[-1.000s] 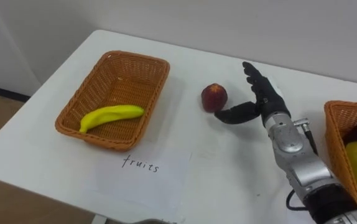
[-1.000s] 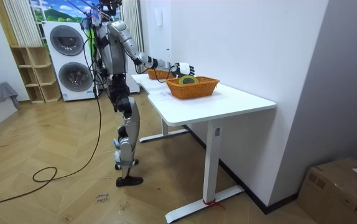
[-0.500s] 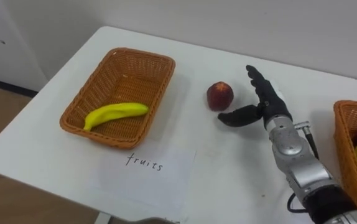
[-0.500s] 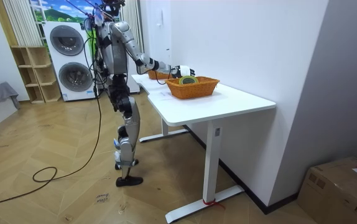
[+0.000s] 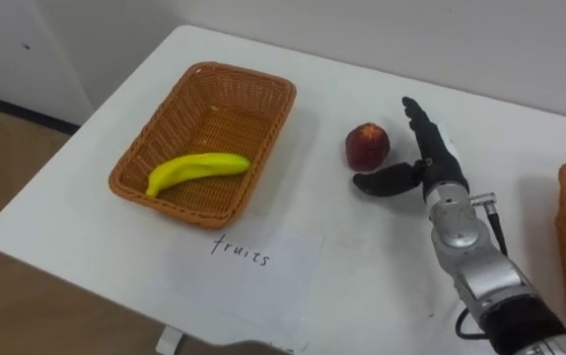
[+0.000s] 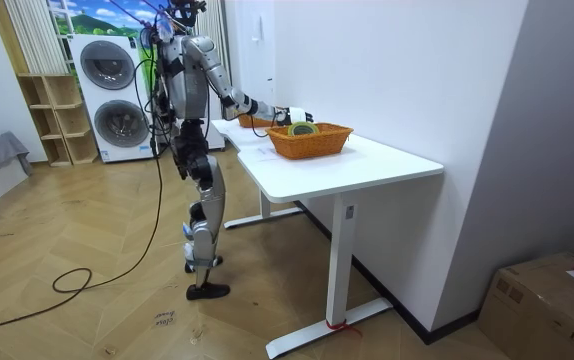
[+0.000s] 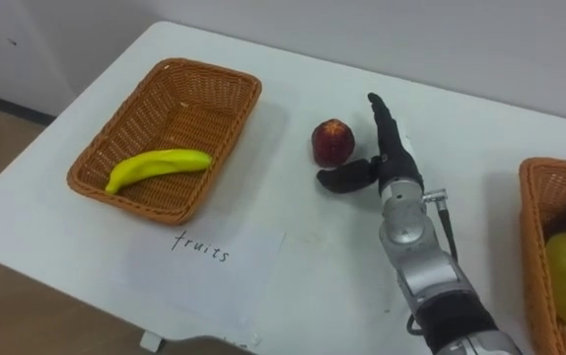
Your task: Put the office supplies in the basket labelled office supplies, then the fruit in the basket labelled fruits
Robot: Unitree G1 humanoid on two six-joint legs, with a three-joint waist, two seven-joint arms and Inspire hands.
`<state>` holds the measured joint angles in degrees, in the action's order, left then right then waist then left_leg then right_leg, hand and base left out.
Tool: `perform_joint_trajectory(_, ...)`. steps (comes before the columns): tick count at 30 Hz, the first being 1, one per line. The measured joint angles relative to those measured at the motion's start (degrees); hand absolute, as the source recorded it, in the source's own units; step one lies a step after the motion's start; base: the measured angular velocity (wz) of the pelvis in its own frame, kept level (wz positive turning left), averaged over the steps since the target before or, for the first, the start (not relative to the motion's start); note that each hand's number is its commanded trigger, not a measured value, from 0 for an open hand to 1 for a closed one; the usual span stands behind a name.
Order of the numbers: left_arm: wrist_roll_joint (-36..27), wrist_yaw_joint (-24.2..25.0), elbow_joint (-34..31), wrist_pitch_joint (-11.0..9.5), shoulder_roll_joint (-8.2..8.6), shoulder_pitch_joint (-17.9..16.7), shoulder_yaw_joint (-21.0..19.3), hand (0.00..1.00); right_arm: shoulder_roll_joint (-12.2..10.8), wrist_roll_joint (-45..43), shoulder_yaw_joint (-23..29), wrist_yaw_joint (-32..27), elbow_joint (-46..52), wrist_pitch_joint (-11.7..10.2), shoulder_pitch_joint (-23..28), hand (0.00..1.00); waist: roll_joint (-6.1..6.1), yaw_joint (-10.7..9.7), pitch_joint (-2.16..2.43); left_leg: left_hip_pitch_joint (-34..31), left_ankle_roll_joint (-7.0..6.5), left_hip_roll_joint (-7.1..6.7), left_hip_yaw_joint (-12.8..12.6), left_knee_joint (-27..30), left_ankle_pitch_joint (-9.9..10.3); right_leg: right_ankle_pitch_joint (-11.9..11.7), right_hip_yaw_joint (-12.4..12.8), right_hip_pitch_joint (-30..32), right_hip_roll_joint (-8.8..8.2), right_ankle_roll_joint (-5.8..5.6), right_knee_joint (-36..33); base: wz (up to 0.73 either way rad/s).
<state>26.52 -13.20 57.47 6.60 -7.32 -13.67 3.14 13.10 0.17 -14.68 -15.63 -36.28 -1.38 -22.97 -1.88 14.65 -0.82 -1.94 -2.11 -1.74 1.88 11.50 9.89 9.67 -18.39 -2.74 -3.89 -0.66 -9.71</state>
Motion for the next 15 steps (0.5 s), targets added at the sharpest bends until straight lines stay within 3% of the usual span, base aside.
perform_joint_trajectory(6,0.0,0.0,0.1,-0.6,0.0,0.3,0.0,0.0,0.0,0.0,0.0,-0.6,-0.2,0.0,0.0,0.0,-0.23,-0.1,0.05,-0.8,-0.01,0.0,0.1,0.3,0.0,0.0,-0.2,0.6,-0.03,0.0,-0.1,0.0)
perform_joint_trajectory(15,0.0,-0.1,2.2,-0.8,-0.07,1.7,0.0,0.0,0.0,-0.1,0.1,-1.2,-1.3,-1.8,-0.4,0.0,-0.62,0.0,-0.14,-1.9,0.0,-0.04,0.2,0.3,-0.4,0.0,-0.3,1.7,-0.12,0.01,-0.2,0.0)
